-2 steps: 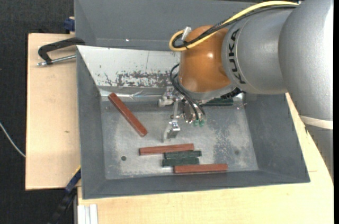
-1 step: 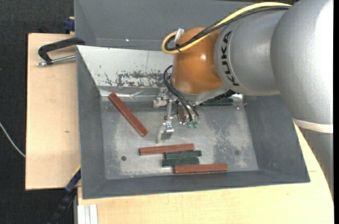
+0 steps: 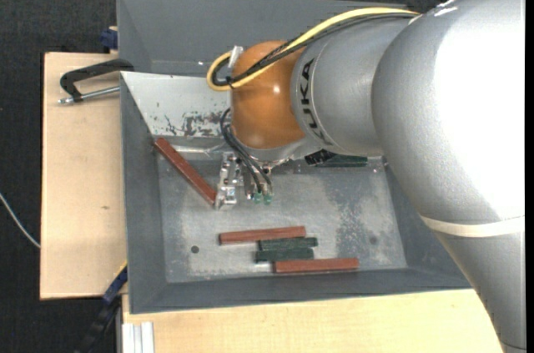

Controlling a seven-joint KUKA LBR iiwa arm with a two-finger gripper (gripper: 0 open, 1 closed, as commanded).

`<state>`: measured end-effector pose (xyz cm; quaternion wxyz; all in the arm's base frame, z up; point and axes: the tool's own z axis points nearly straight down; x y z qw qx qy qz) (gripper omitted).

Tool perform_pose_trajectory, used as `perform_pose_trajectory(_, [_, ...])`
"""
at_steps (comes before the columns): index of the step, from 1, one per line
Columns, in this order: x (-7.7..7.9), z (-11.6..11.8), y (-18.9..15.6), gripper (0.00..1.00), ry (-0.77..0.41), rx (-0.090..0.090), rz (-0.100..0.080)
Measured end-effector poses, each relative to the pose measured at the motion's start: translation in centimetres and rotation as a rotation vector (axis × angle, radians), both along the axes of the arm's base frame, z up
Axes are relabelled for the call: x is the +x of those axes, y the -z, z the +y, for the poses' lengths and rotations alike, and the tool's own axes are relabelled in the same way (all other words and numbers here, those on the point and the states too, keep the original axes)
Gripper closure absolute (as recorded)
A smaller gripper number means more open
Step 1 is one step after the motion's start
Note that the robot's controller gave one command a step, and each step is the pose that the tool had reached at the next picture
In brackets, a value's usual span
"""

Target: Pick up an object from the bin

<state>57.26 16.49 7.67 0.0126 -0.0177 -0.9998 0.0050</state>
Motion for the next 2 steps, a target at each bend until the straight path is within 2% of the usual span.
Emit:
perform_pose_trajectory(1, [0.0, 0.0, 0.0, 1.00, 0.000, 0.000, 0.000])
perform_pose_trajectory(2, [-1.0, -0.9, -16.5, 1.00, -0.066, 0.014, -0.037])
